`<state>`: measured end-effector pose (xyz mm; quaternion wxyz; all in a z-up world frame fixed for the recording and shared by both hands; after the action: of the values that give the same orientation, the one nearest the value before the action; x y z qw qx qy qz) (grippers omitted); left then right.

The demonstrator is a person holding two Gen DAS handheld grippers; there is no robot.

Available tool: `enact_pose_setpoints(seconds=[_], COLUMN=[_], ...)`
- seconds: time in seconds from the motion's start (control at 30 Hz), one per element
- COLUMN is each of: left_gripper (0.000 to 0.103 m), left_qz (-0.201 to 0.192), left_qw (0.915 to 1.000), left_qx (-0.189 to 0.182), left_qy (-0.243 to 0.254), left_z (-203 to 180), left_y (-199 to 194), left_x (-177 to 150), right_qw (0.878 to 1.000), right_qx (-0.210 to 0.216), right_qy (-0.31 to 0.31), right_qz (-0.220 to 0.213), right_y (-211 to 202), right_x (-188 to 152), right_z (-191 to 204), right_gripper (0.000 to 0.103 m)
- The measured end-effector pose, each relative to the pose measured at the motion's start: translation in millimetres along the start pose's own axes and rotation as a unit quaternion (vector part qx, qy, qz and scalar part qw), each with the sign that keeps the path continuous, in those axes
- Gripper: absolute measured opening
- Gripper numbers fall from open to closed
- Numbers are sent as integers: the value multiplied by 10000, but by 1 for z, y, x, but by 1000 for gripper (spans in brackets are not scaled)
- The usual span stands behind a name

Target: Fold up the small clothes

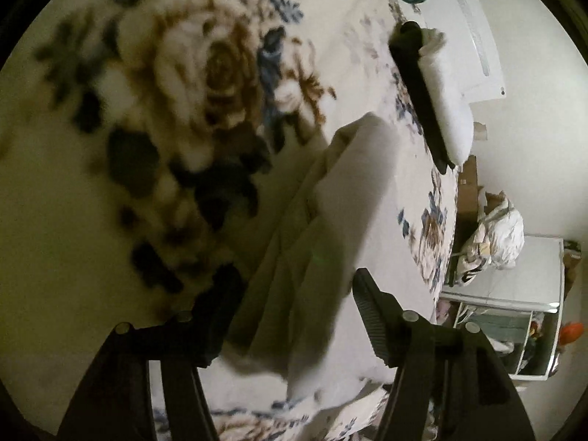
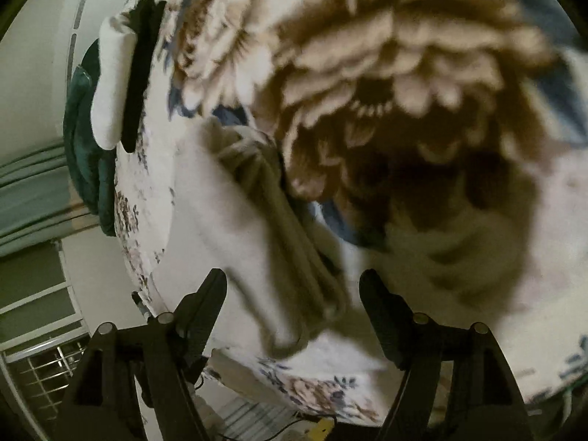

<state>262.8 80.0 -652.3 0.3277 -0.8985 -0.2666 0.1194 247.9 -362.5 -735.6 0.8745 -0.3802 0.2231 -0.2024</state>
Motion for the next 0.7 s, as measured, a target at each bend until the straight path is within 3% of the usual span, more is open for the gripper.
enact_pose_setpoints(seconds=[0.13, 0.2, 0.23, 0.27, 0.3, 0.37, 0.53, 0.7], left_gripper=[58, 57, 38, 24, 17, 16, 15, 15], left_qz=[-213, -316, -391, -411, -386, -425, -455, -470], left_qw=[9997, 9992, 9985, 9978, 9973, 9967, 9960, 9946], left_qx=[-137, 32, 144, 266, 286, 373, 421, 295], left_qy=[71, 235, 365, 455, 554, 586, 637, 874], left_z=[-13, -21, -27, -30, -35, -41, -61, -111], left_y=[8, 8, 7, 6, 7, 5, -12, -36], left_x=[6, 7, 7, 7, 7, 7, 7, 23], right_qw=[9997, 9995, 9993, 9992, 9992, 9990, 9980, 9962], right_qx=[241, 249, 259, 248, 239, 173, 83, 203], right_qy=[0, -18, -67, -106, -129, -191, -320, -552], right_qz=[-101, -196, -260, -281, -290, -362, -531, -644], right_y=[11, 12, 12, 12, 13, 13, -4, -41], right_x=[4, 3, 2, 1, 2, 2, -4, -10], right_z=[4, 10, 15, 18, 21, 31, 55, 108], right_gripper=[78, 76, 68, 52, 44, 22, 15, 15])
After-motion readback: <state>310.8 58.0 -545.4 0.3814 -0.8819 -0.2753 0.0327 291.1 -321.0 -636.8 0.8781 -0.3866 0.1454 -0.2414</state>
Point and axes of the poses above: each gripper's, at about its wrist camera, not at the fingertips, and y roughly the way its jaws point, z to its left, x to its top, the point moved 4 cm from there along y, roughly the way its jaws point, and after that the axes turned 4 degrees about -x, right-handed, at the moved point
